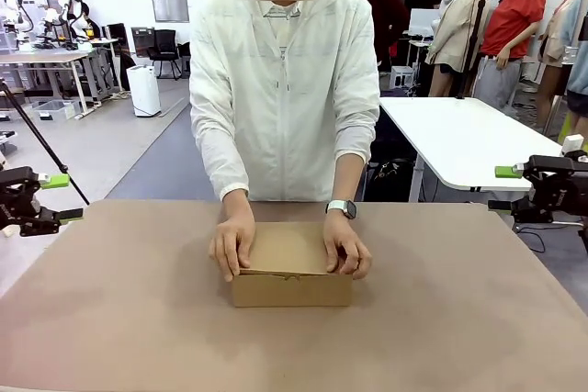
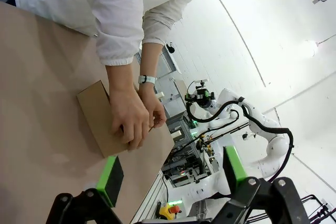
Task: Pack the items into the box.
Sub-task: Close the Mailer Box.
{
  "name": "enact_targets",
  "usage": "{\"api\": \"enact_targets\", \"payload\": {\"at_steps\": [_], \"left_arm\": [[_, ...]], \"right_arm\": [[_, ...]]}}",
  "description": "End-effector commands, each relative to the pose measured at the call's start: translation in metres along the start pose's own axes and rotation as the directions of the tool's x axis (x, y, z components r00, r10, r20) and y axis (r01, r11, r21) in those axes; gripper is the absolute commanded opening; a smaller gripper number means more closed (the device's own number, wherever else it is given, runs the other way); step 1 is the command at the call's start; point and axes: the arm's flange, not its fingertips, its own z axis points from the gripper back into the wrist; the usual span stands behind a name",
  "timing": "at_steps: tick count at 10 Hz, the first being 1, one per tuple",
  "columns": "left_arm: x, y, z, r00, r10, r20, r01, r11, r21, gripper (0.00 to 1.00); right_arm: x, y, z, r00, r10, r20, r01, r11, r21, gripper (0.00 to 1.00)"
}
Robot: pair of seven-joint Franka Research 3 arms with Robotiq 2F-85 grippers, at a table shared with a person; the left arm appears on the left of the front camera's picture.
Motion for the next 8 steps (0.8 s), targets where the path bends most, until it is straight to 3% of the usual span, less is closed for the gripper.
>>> {"api": "enact_targets", "payload": {"at_steps": [1, 8], "left_arm": [[-0.0001, 0.0, 0.0008, 1.0, -0.013, 0.014, 0.013, 1.0, -0.018, 1.0], [-0.0001, 0.0, 0.0008, 1.0, -0.013, 0.014, 0.013, 1.0, -0.018, 1.0]], "right_arm": [[-0.0017, 0.0028, 0.0026, 1.0, 0.004, -0.006, -0.004, 1.0, 0.009, 1.0], [-0.0017, 0.0028, 0.0026, 1.0, 0.004, -0.006, -0.004, 1.0, 0.009, 1.0]]}}
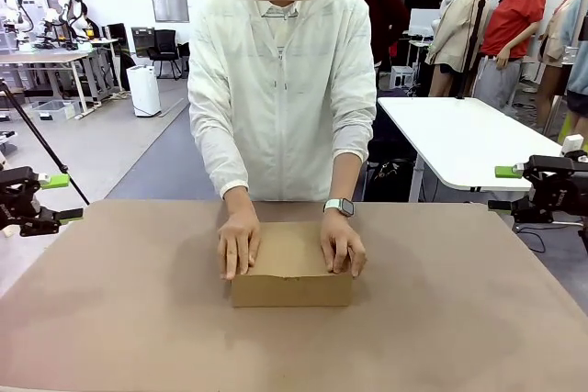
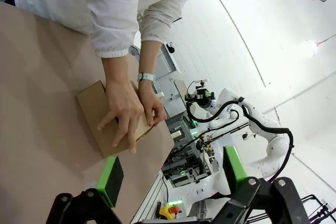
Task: Pack the items into the box.
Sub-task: Close the Mailer Box.
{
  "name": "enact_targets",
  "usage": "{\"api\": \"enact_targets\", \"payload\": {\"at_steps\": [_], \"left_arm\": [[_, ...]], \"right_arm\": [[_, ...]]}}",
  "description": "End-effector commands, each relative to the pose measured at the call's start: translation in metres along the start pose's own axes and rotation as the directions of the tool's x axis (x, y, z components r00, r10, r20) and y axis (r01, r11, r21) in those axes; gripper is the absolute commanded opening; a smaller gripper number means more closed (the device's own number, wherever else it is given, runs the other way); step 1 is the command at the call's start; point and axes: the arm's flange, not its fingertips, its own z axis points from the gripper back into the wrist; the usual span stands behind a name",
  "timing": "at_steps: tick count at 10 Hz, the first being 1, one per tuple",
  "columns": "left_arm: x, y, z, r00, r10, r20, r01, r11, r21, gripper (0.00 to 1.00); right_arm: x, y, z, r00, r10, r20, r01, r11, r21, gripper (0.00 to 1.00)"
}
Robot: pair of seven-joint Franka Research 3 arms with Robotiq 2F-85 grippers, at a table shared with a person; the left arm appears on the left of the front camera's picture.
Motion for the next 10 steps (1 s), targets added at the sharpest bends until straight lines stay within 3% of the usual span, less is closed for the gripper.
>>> {"api": "enact_targets", "payload": {"at_steps": [1, 10], "left_arm": [[-0.0001, 0.0, 0.0008, 1.0, -0.013, 0.014, 0.013, 1.0, -0.018, 1.0], [-0.0001, 0.0, 0.0008, 1.0, -0.013, 0.014, 0.013, 1.0, -0.018, 1.0]], "right_arm": [[-0.0017, 0.0028, 0.0026, 1.0, 0.004, -0.006, -0.004, 1.0, 0.009, 1.0], [-0.0017, 0.0028, 0.0026, 1.0, 0.004, -0.006, -0.004, 1.0, 0.009, 1.0]]}}
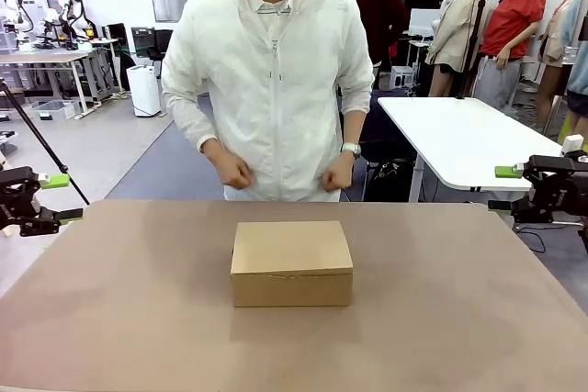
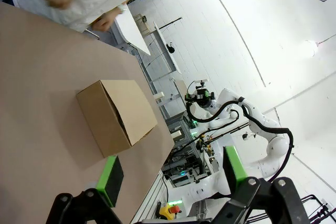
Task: Pack the items into the box.
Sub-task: Close the Mailer Box.
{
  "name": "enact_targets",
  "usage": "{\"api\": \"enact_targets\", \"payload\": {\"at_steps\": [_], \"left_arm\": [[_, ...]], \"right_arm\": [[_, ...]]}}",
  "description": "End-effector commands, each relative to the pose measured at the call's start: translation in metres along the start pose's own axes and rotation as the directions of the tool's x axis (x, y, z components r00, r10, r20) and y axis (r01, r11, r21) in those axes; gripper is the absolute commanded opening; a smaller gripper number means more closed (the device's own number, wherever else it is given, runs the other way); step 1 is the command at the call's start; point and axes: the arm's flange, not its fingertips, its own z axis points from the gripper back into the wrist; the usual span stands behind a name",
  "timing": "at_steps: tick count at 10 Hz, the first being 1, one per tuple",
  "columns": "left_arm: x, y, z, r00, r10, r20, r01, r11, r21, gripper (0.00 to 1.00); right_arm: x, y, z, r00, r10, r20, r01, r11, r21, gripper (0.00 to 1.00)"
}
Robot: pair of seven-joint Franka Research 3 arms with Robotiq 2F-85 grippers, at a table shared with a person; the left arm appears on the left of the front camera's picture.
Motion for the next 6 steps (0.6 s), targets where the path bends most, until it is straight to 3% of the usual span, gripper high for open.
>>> {"api": "enact_targets", "payload": {"at_steps": [1, 6], "left_arm": [[-0.0001, 0.0, 0.0008, 1.0, -0.013, 0.014, 0.013, 1.0, -0.018, 1.0], [-0.0001, 0.0, 0.0008, 1.0, -0.013, 0.014, 0.013, 1.0, -0.018, 1.0]], "right_arm": [[-0.0017, 0.0028, 0.0026, 1.0, 0.004, -0.006, -0.004, 1.0, 0.009, 1.0], [-0.0017, 0.0028, 0.0026, 1.0, 0.004, -0.006, -0.004, 1.0, 0.009, 1.0]]}}
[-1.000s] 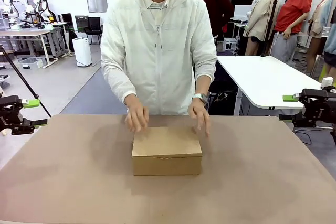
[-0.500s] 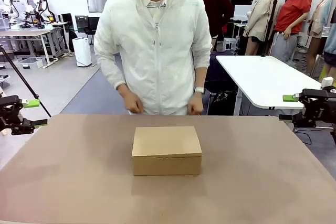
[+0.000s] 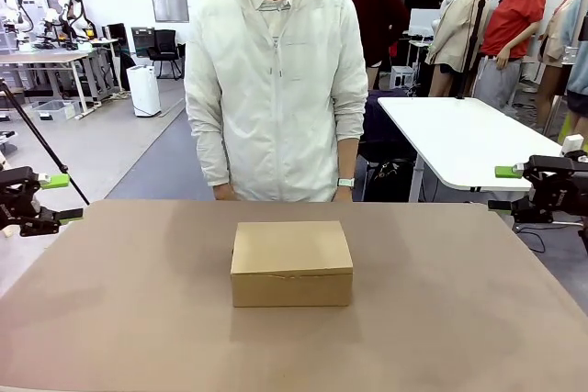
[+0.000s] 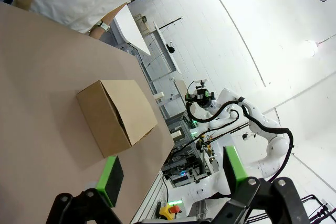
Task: Pack the items into the box.
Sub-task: Close the Mailer Box.
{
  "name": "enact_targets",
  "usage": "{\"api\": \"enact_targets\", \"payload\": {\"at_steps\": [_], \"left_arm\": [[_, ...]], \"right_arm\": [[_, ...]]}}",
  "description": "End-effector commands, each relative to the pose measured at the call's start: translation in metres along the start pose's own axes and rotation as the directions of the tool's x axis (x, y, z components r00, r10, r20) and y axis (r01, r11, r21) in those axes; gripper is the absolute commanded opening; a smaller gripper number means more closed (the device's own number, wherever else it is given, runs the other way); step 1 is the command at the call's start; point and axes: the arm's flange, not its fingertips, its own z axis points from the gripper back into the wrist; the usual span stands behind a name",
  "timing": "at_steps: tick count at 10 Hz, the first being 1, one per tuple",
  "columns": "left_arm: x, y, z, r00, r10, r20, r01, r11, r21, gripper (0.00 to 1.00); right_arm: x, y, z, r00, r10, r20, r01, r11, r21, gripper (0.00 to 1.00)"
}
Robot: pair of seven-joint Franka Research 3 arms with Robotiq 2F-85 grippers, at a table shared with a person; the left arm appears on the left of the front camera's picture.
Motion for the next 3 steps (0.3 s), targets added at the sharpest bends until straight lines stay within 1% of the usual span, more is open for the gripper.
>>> {"api": "enact_targets", "payload": {"at_steps": [1, 3], "left_arm": [[-0.0001, 0.0, 0.0008, 1.0, -0.013, 0.014, 0.013, 1.0, -0.018, 1.0], [-0.0001, 0.0, 0.0008, 1.0, -0.013, 0.014, 0.013, 1.0, -0.018, 1.0]], "right_arm": [[-0.0017, 0.0028, 0.0026, 1.0, 0.004, -0.006, -0.004, 1.0, 0.009, 1.0], [-0.0017, 0.0028, 0.0026, 1.0, 0.004, -0.006, -0.004, 1.0, 0.009, 1.0]]}}
